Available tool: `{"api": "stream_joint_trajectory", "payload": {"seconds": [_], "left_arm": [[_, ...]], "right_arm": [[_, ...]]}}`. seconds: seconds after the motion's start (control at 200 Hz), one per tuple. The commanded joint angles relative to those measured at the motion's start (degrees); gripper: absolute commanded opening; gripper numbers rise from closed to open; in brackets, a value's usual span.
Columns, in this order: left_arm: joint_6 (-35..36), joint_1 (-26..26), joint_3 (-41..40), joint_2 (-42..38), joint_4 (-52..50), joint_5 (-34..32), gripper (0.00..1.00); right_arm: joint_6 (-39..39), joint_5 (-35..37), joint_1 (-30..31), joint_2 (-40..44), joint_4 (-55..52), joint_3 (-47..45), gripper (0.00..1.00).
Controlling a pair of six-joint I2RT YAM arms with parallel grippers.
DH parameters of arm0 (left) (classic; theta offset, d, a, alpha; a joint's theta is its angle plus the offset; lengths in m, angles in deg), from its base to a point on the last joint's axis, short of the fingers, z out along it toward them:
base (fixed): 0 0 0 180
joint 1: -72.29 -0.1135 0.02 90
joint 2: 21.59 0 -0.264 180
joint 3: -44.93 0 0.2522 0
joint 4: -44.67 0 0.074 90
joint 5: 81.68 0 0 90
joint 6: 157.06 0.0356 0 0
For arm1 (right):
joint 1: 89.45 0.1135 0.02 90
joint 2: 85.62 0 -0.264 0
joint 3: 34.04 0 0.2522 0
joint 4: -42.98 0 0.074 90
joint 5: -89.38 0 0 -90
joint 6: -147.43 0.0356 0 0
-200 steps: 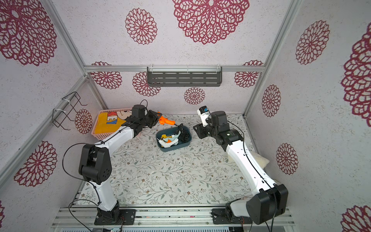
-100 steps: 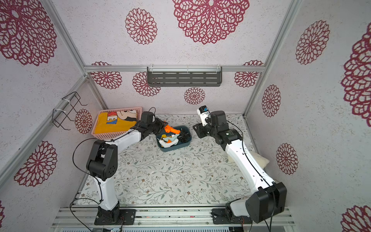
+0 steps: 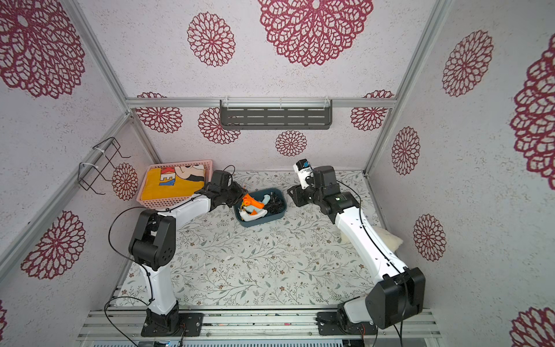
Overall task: Put the hot melt glue gun into the storage box
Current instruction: Place the hot melt adhesive gun in the storage box.
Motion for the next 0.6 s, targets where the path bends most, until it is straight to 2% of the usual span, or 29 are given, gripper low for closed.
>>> {"api": "stream_joint_trajectory", "payload": {"seconds": [0.0,0.09,0.235,0.33,0.42,0.515,0.595], "left_arm": [[3.2,-0.4,-0.8,1.5,-2.5,-1.4,0.13],[3.8,-0.2,-0.6,2.1,-3.3,-0.9,0.18],[4.1,-0.2,-0.5,2.5,-4.1,-0.3,0.35],[4.3,-0.2,-0.4,2.8,-4.8,0.4,0.39],[4.4,-0.2,-0.4,3.0,-5.6,0.4,0.50],[4.2,-0.2,-0.5,3.0,-6.3,0.6,0.54],[4.7,-0.2,-0.4,2.4,-7.0,0.2,0.62]], "right_arm": [[0.9,-1.0,0.1,0.1,2.0,-0.4,0.37],[0.9,-1.1,0.1,-0.2,2.1,-0.6,0.37],[0.9,-1.2,0.1,-0.2,2.3,-0.7,0.37],[0.9,-1.1,0.1,-0.2,2.3,-0.8,0.38],[0.9,-1.0,0.1,-0.1,2.3,-0.9,0.38],[0.7,-0.8,0.1,0.0,2.3,-1.0,0.38],[0.7,-0.7,0.1,0.0,2.5,-1.0,0.38]]}}
